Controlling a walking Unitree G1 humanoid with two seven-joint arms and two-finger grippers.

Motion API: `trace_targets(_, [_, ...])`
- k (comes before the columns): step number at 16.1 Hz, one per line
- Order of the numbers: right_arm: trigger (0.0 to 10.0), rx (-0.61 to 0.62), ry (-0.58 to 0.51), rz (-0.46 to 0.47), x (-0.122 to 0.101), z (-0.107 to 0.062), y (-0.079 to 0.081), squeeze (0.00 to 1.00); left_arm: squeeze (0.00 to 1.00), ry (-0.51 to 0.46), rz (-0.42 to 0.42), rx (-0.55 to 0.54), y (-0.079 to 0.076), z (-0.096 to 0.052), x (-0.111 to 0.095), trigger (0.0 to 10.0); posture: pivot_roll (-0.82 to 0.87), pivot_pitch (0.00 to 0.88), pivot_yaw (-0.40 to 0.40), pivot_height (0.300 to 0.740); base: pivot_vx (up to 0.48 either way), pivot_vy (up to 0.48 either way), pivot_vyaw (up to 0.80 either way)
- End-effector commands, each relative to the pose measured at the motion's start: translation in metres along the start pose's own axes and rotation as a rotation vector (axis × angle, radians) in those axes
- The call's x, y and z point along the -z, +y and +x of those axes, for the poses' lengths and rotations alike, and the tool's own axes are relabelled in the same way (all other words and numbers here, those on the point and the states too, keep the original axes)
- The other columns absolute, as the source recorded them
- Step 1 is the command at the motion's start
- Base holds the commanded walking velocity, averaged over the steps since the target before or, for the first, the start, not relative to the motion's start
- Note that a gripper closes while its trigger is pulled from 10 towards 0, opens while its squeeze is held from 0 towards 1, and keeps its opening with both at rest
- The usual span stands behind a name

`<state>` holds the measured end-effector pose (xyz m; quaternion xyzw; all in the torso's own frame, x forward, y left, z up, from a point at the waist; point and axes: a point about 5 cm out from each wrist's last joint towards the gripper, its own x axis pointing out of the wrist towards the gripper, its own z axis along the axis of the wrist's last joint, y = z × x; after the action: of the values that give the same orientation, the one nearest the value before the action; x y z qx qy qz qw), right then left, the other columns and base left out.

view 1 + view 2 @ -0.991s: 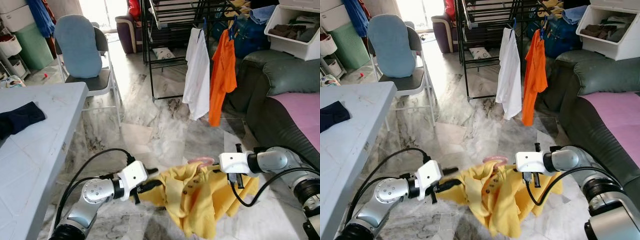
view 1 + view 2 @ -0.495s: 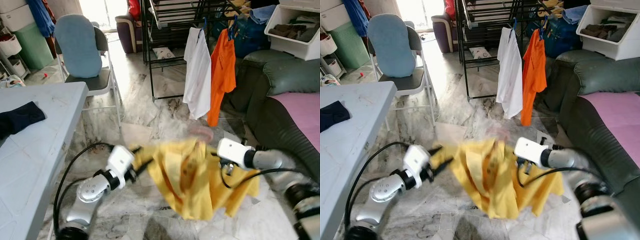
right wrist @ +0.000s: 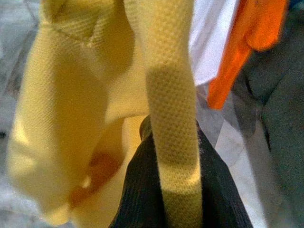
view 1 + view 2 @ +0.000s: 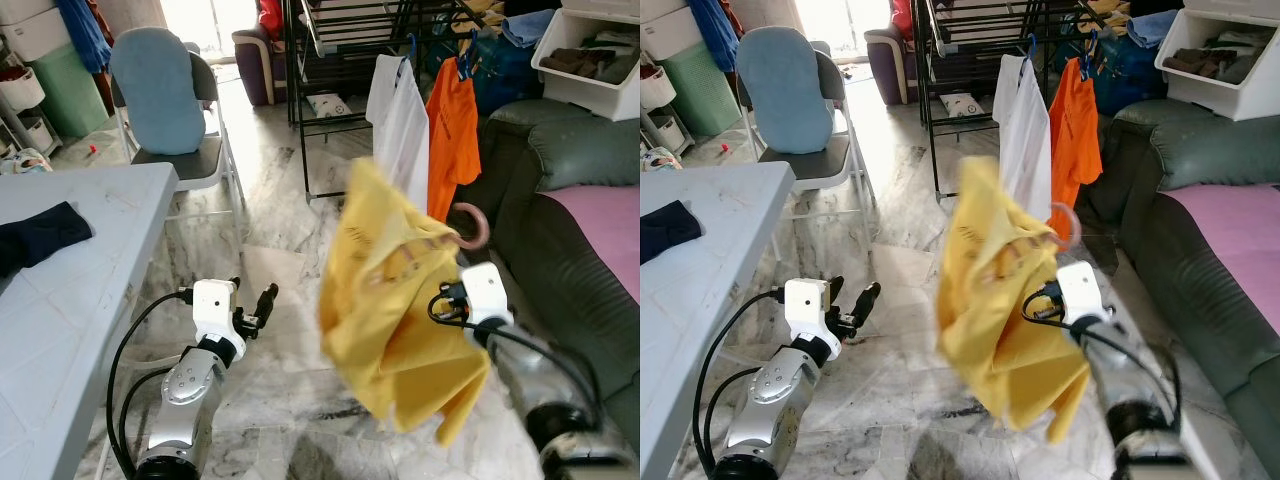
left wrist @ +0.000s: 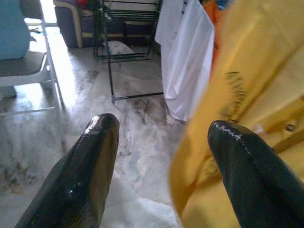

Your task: Hang hanger

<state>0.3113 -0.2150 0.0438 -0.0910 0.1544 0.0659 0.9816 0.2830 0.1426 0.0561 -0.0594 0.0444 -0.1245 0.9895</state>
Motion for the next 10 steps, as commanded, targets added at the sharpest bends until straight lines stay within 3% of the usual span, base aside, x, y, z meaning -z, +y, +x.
trace_targets(1, [10.0,0.035,-0.051,0.026,-0.009,0.000,0.003,0.00,0.00,0.001,-0.002,-0.038,0.003,-0.002,-0.001,10.0,-0.13,0.000,0.028,0.740,0.000,0.000,0.00])
trace_targets(2, [10.0,0.036,-0.043,0.043,-0.002,-0.007,0.016,0.00,0.00,0.010,-0.020,-0.059,0.005,-0.002,-0.001,10.0,-0.13,0.000,0.030,0.740,0.000,0.000,0.00])
trace_targets(5, [10.0,0.023,-0.006,0.077,0.006,-0.011,0.032,0.00,0.00,0.011,-0.077,-0.067,0.007,0.001,-0.002,10.0,-0.14,0.000,0.033,0.740,0.000,-0.129,0.00])
trace_targets(10, [10.0,0.019,0.014,0.069,0.003,-0.016,0.036,0.00,0.00,0.015,-0.072,-0.071,0.005,0.003,-0.005,10.0,-0.14,0.000,0.033,0.740,0.000,-0.332,0.00])
